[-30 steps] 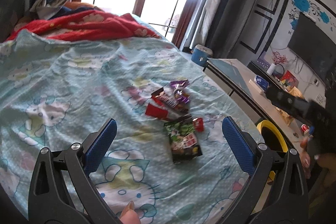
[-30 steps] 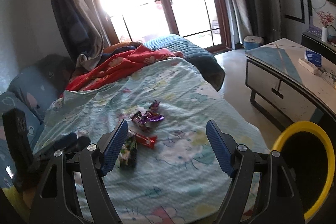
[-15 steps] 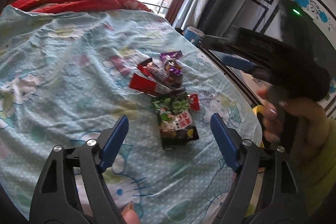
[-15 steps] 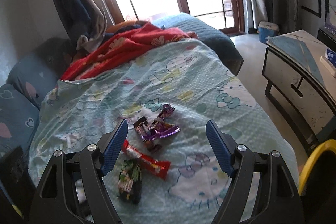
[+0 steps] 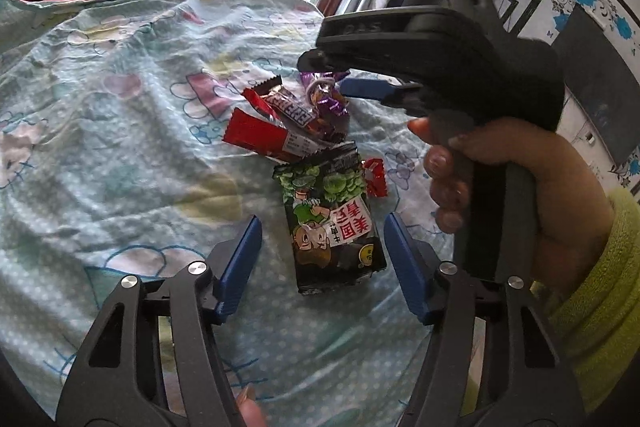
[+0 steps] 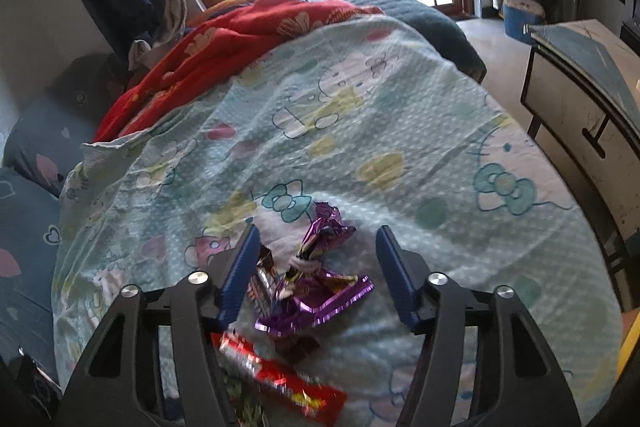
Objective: Collect trash
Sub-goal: 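Grasp the green snack bag with the left tool while the right tool grasps the purple wrapper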
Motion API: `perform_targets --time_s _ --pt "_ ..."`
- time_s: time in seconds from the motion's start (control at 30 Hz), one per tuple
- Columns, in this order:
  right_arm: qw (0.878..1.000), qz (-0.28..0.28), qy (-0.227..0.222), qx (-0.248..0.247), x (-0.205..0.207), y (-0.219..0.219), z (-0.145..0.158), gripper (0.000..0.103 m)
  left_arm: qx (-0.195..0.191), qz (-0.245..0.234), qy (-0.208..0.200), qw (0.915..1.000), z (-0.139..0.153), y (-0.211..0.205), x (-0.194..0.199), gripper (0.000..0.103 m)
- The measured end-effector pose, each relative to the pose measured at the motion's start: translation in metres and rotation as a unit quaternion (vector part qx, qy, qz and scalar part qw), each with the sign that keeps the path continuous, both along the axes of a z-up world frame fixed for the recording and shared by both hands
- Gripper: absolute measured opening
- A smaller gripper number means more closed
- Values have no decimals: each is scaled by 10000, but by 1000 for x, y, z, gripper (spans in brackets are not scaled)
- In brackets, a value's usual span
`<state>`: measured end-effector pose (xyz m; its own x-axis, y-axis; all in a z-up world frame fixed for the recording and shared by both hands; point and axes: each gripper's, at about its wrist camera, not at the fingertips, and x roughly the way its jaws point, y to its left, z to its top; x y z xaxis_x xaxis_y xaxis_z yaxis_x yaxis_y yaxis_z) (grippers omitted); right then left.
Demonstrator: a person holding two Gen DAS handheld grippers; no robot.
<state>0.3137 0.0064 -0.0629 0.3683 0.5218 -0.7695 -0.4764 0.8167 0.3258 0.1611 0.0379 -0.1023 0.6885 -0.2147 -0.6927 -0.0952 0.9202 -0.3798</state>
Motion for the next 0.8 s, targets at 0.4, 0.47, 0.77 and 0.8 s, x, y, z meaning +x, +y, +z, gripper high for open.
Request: perform_targets --time_s 0.4,0.47,0.77,0.8 --pt "9998 -132 25 126 -4 -19 -8 16 -15 -117 43 9999 -4 -2 -3 29" --pt "9997 -212 -42 150 -8 -30 -5 16 -85 -122 53 9999 -4 0 -6 21" --pt "9984 -392 -373 185 -36 -78 9 15 -222 -168 11 9996 1 2 -14 7" --pt "9981 -410 -415 198 -40 -84 11 15 -216 -184 -18 9996 3 1 -16 7"
